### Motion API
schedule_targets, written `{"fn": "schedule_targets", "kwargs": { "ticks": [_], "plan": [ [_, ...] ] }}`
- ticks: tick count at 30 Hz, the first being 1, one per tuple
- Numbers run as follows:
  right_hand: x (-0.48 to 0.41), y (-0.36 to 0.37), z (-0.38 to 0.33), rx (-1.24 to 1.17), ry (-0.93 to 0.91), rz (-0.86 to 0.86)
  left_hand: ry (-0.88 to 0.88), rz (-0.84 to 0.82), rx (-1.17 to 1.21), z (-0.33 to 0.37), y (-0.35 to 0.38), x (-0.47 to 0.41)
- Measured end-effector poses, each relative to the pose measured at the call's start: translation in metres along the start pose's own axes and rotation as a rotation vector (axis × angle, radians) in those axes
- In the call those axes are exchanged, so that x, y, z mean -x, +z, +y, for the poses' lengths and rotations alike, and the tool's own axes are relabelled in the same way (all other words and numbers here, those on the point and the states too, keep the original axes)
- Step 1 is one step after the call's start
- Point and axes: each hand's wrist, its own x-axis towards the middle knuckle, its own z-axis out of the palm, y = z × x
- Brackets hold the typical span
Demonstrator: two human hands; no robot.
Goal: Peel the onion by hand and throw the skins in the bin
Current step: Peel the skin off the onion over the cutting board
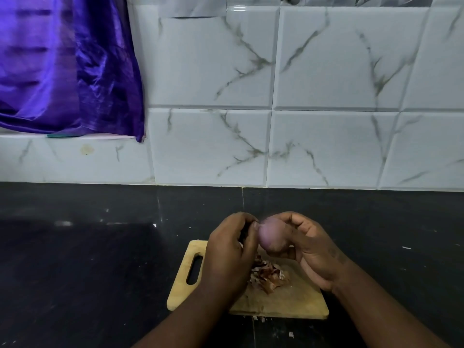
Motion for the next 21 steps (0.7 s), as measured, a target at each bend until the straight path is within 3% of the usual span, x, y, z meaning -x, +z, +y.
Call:
{"fn": "schedule_targets", "kwargs": {
  "ticks": [6,10,15,21],
  "plan": [
    [-0.0001,-0.0011,-0.0032,-0.077,-0.009,-0.028,-0.068,-0.128,0.184,0.0022,0.0015,0.0003],
    [-0.0007,-0.0056,-0.0014,-0.13,-0.005,-0.086,-0.039,-0.091,0.289,0.0045,0.0,0.0003],
    [-0.0034,-0.0059,0.0013,-0.145,-0.014,-0.105,0.026,-0.025,0.181,0.0058,-0.0004,0.0004],
    [-0.0014,-0.002,-0.0006,-0.157,-0.008,-0.112,-0.063,0.015,0.231,0.007,0.0,0.0011]
  ]
}}
